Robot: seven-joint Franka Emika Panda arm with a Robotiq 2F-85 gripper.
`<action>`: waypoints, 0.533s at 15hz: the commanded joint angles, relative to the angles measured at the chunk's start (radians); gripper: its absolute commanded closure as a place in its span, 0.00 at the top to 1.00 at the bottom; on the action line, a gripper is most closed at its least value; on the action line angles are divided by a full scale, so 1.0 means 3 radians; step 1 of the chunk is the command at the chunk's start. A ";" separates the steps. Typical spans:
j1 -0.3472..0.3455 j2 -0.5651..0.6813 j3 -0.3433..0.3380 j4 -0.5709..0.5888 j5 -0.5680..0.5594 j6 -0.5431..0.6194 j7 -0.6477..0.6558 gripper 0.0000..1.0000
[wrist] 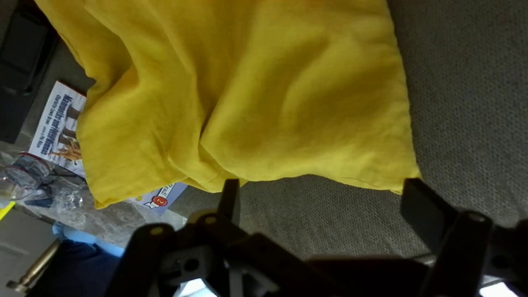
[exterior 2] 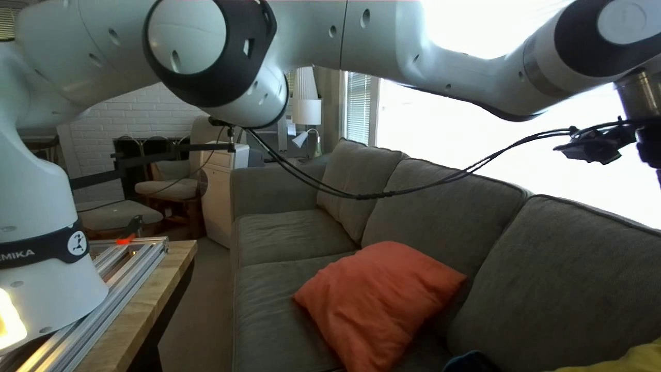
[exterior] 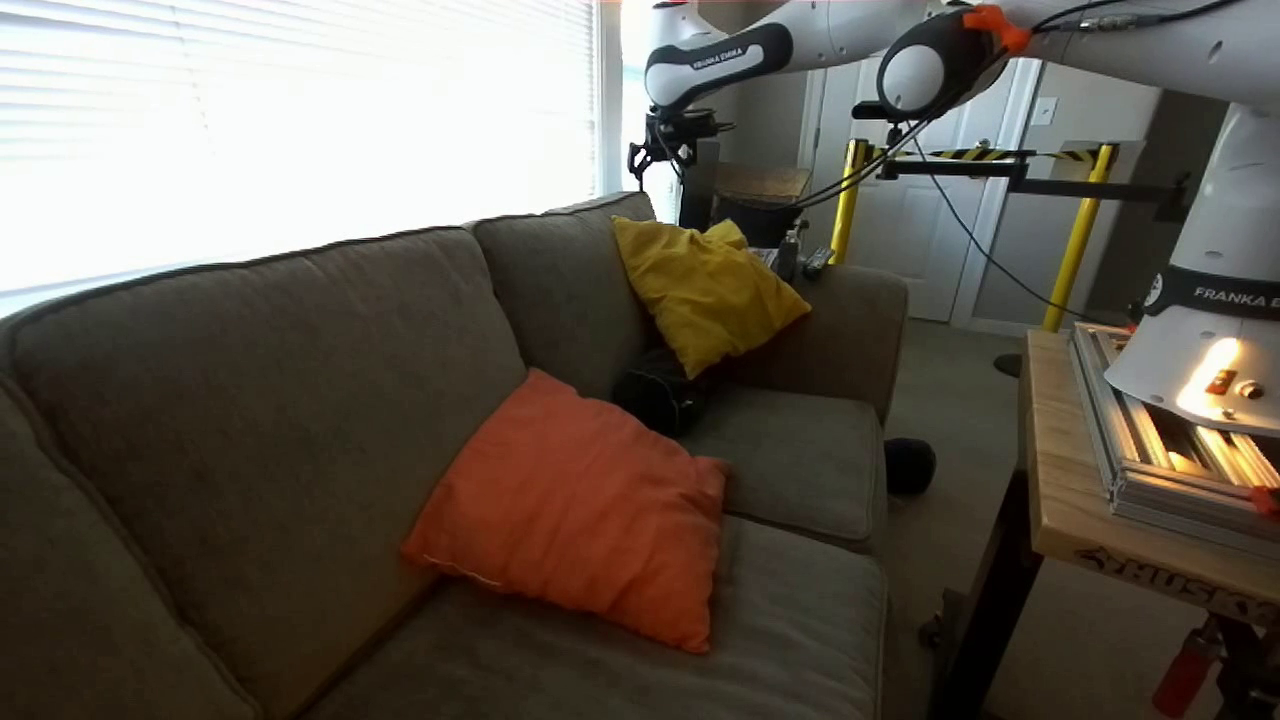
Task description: Put the remote on the right armrest
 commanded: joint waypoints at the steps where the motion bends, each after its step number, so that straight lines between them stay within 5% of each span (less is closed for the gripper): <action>1: 0.0027 -0.0018 -0.0008 -0.0031 -0.0046 0.0006 0.0005 1.00; 5: 0.0036 -0.0017 -0.0045 -0.0037 -0.0061 0.0005 0.0006 1.00; 8: 0.0019 0.0140 0.0138 -0.0053 0.0024 0.0240 -0.0396 1.00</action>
